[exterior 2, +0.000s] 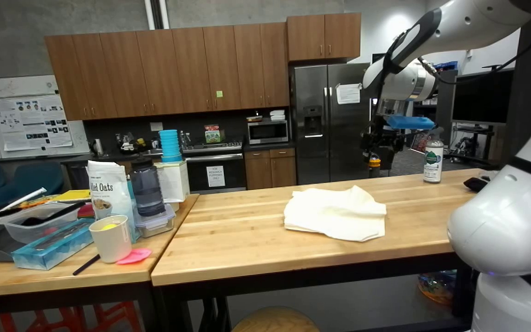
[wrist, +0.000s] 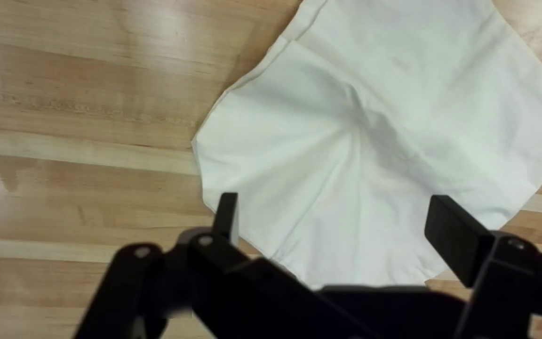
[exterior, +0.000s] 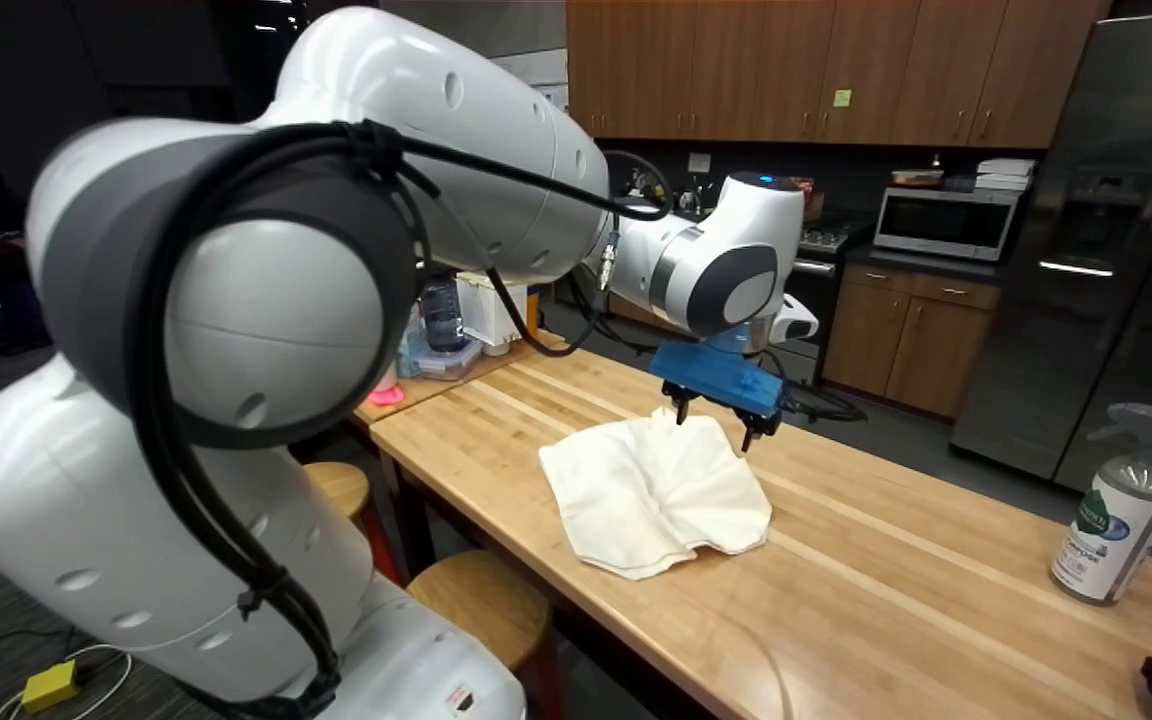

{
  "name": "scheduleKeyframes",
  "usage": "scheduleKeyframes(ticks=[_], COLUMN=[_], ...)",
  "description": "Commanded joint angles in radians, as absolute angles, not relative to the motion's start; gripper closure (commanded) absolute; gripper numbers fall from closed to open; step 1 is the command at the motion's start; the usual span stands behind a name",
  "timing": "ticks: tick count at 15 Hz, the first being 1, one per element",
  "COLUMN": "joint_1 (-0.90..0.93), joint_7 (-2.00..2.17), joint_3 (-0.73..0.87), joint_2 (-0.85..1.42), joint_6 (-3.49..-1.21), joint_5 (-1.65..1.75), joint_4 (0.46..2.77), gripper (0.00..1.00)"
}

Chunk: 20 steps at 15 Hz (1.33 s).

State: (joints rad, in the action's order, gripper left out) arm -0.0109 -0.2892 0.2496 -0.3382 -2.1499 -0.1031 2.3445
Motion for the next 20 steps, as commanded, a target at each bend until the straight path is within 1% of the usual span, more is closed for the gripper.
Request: scheduleKeyframes(ticks=[1, 15, 16, 20], joint_1=[-0.036, -0.036, -0.065, -0.097], joint_7=[-0.297, -0.297, -0.330, -0.316], joint_3=[0.227, 0.227, 0.231, 0.219], joint_2=[-0.336, -0.336, -0.391, -0.396], joint_6=[-2.146, -2.146, -2.288, -2.499], joint_5=[-0.113, -0.113, -0.050, 0.036], joint_4=[2.342, 2.342, 2.405, 2.420], gripper=[0.00, 0.00, 0.00, 0.00])
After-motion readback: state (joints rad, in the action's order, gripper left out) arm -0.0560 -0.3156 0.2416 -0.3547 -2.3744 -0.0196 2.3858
